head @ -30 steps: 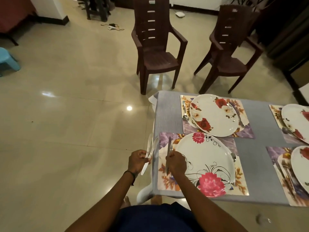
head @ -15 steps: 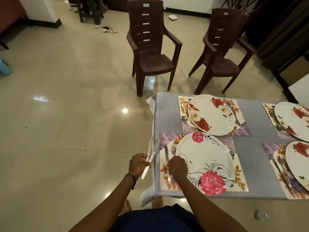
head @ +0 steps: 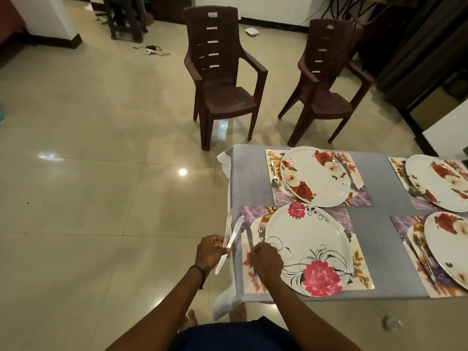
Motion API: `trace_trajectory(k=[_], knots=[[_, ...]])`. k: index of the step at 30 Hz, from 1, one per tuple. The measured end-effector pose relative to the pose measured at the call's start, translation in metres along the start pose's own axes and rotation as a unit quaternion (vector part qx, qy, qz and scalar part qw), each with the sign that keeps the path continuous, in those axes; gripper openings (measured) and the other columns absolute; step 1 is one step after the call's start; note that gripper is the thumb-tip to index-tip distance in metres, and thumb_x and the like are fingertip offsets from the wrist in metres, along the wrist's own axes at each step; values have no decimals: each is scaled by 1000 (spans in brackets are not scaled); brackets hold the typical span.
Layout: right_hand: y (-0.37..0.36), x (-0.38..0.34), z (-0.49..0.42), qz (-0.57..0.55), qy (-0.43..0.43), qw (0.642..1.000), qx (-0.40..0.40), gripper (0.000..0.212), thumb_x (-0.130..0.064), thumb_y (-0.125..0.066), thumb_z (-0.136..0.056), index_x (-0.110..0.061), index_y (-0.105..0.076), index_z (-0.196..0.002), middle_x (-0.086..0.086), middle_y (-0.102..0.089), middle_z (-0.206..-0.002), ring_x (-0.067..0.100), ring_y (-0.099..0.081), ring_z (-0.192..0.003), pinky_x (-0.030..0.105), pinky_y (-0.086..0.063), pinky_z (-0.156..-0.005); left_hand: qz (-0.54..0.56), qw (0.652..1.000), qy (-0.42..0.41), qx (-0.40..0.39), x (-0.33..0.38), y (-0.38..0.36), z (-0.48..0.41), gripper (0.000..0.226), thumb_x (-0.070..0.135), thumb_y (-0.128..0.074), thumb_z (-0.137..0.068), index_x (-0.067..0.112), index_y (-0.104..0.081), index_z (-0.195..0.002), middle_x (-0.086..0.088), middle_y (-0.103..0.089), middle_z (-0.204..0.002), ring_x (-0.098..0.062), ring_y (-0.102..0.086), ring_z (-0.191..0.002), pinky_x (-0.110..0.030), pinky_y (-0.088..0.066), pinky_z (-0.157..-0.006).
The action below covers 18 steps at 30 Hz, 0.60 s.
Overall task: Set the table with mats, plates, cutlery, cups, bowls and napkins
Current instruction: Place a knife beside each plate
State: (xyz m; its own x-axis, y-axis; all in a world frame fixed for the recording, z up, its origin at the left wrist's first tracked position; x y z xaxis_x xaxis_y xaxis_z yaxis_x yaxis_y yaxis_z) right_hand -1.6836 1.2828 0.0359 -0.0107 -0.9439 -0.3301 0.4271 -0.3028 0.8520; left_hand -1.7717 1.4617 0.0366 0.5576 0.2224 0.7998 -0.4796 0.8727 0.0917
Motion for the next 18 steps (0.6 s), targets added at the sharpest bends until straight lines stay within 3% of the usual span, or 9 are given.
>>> trace_trajectory(k=[4,6,9,11,15,18], knots=[[2,-21,-3,-30,8,999,36,18,-29,-53,-94,-23,-69,-91,-6,-70,-87,15,-66,-78,27,-48,-67,27,1000,-1,-16,5,10,1,20,-4,-76,-74,2,-69,-91,-13,-75,-85,-29,-73,-73,-30,-55,-62],[1,-49,-4,-164,11,986,0,21,-25,-53,-93,-18,-71,-85,-1,-71,-82,16,-66,-71,26,-46,-62,31,999,-3,-15,7,20,-1,17,0,-77,-74,6,-70,-88,-12,-75,-82,-29,-74,-73,-32,-54,-62],[-15,-96,-1,-431,-45,887,-160,15,-20,-62,-89,-13,-74,-94,9,-75,-84,19,-69,-69,26,-48,-57,47,999,-12,7,13,40,-9,17,6,-79,-73,9,-72,-88,-12,-75,-80,-29,-74,-74,-32,-54,-61],[-20,-120,3,-456,-29,869,-192,16,-20,-64,-89,-11,-74,-99,6,-76,-85,19,-71,-73,28,-51,-61,64,998,-13,26,17,55,-15,17,9,-80,-73,11,-73,-88,-11,-75,-81,-29,-73,-77,-37,-57,-65],[-22,-147,-3,-445,-12,881,-162,8,-16,-69,-87,-13,-72,-94,1,-76,-83,13,-71,-77,30,-55,-66,38,998,-30,32,35,79,-31,18,6,-80,-71,10,-72,-87,-11,-75,-80,-28,-74,-75,-36,-58,-64],[-27,-164,-22,-445,-14,879,-172,17,-18,-69,-89,-6,-70,-101,-1,-75,-84,8,-70,-75,27,-52,-65,9,999,-39,16,51,88,-51,19,6,-81,-71,9,-72,-88,-9,-75,-80,-26,-74,-76,-32,-55,-61]])
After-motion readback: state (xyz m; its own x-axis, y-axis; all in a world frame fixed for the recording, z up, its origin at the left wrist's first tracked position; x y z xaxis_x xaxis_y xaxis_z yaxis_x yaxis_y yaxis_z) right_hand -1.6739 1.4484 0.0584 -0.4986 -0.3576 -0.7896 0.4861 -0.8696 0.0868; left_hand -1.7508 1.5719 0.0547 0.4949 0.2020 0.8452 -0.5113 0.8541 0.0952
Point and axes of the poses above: each hand's wrist, its own z-axis away from the middle knuckle, its own y-axis out of the back of the hand, x = y × z, the point moved 6 cm from there along -z, towards the middle knuckle
